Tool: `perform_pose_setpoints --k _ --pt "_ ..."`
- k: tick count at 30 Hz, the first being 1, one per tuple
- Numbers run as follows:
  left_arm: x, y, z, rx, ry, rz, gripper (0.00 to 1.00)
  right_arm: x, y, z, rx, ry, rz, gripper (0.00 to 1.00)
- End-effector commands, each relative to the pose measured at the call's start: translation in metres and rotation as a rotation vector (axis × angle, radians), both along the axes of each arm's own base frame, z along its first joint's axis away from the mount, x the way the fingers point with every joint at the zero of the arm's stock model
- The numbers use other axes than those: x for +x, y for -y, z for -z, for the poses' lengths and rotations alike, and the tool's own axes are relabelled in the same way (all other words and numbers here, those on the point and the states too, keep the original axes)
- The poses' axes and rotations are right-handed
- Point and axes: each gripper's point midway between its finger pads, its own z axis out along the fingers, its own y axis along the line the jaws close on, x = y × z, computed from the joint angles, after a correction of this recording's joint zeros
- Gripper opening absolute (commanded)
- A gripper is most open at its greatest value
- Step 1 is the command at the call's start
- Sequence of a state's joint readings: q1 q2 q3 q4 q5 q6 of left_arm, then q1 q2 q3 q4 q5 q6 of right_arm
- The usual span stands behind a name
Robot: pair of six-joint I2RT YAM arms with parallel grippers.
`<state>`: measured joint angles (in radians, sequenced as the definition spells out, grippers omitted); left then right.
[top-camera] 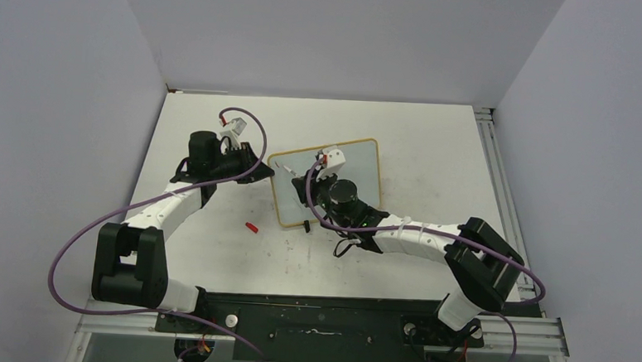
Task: Write a sentence on the whiteboard
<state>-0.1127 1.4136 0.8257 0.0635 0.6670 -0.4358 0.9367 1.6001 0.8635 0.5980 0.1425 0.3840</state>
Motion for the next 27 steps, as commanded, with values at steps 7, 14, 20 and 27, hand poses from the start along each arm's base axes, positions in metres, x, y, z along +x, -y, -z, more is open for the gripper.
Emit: perform_pose_setpoints --k 7,14,20,27 --pt "0.004 0.006 -0.025 -0.010 0.070 0.024 0.00 0.012 -0.006 -0.033 0.089 0.068 0.025 0.05" --pt "0.004 0.006 -0.025 -0.009 0.074 0.024 0.00 0.016 -0.003 -0.033 0.089 0.068 0.044 0.05" --pt "0.004 0.006 -0.026 -0.012 0.076 0.026 0.00 0.020 0.000 -0.038 0.099 0.078 0.058 0.05" --pt "0.004 0.006 -0.027 -0.012 0.076 0.026 0.00 0.021 -0.001 -0.037 0.099 0.077 0.056 0.05"
